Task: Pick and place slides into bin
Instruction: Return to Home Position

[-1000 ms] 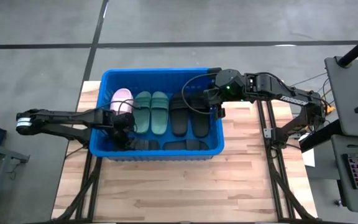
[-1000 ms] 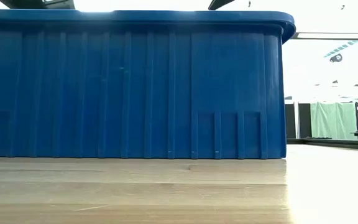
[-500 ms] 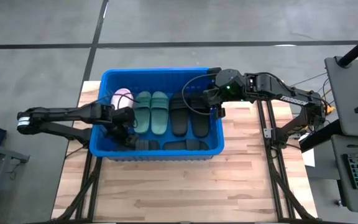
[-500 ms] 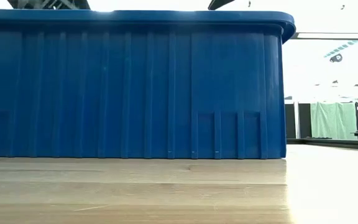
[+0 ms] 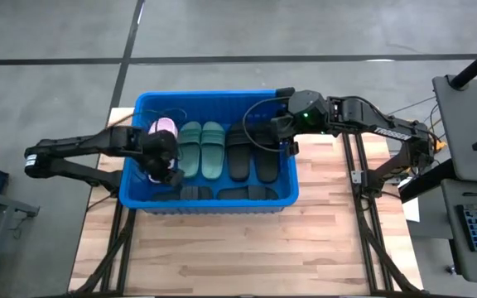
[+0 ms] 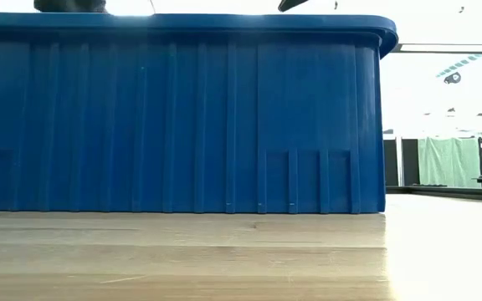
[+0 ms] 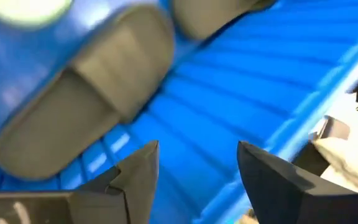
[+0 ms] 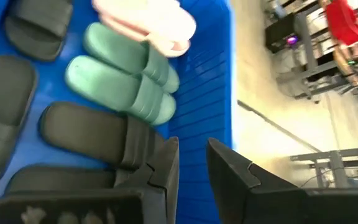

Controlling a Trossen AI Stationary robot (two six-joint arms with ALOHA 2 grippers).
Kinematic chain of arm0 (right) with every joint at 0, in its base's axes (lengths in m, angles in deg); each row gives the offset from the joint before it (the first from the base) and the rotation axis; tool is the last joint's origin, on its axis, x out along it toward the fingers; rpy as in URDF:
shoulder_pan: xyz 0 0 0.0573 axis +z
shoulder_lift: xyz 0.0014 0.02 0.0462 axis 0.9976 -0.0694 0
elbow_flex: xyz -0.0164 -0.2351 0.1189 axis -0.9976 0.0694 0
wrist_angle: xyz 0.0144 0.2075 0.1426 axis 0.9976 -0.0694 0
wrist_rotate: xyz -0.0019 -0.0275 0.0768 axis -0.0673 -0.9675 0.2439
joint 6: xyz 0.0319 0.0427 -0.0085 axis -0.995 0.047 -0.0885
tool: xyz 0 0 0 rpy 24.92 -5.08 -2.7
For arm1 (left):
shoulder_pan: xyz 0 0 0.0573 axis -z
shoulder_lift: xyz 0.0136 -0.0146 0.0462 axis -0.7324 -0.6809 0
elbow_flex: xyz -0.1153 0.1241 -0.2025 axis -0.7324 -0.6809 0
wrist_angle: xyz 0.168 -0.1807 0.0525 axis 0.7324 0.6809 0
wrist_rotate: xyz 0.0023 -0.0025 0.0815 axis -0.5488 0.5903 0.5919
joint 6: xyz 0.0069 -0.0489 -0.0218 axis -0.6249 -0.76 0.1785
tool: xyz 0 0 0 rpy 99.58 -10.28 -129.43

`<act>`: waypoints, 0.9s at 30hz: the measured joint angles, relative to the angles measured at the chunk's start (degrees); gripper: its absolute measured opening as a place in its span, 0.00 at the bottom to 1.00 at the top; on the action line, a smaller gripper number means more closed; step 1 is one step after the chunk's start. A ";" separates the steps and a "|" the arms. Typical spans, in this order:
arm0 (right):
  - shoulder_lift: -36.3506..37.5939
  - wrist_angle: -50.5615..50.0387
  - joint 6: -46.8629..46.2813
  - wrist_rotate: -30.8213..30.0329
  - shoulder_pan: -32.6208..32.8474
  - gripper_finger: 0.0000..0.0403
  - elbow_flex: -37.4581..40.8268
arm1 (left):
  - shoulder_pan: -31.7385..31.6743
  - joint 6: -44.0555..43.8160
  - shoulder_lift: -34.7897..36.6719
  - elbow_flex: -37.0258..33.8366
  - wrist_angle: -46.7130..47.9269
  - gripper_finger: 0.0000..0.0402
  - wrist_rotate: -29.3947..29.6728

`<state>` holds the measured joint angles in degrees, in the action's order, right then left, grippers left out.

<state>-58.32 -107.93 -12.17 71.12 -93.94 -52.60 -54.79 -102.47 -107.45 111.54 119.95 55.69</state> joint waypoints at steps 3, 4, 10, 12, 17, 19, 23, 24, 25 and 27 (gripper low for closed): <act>0.43 1.87 -0.08 -1.24 0.00 0.17 -0.02 | 0.00 2.26 0.07 4.07 -0.08 0.50 2.27; 0.58 2.31 -0.10 -2.06 0.00 0.16 -0.02 | 0.00 3.56 0.07 5.45 -0.37 0.50 3.42; 1.19 3.97 0.09 -2.96 -0.11 0.15 -0.09 | -0.02 8.66 0.04 11.98 -4.37 0.50 11.59; 1.49 3.80 0.12 -2.96 -0.19 0.15 -0.09 | -0.04 10.80 -0.02 13.33 -5.55 0.50 13.56; 2.17 4.02 0.25 -2.95 -0.71 0.15 -0.09 | -0.07 11.55 0.07 13.81 -9.41 0.50 15.16; 2.30 4.15 0.28 -2.96 -0.83 0.15 -0.09 | -0.07 11.66 0.07 13.77 -10.42 0.50 15.17; 2.33 4.07 0.32 -2.96 -1.05 0.15 -0.07 | -0.07 12.79 -0.34 13.02 -13.69 0.50 15.21; 2.33 4.10 0.32 -2.96 -1.05 0.14 -0.07 | -0.07 14.24 -0.42 12.89 -15.42 0.50 15.34; 2.33 4.12 0.29 -2.96 -1.05 0.14 -0.07 | -0.07 16.18 -0.73 12.76 -17.99 0.50 15.72; 2.33 4.39 -0.54 -2.96 -1.03 0.14 -0.07 | -0.04 21.46 -1.25 12.62 -25.37 0.48 16.10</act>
<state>-55.99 -103.54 -12.72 68.17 -94.97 -52.67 -54.84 -81.02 -108.70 124.16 94.58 71.79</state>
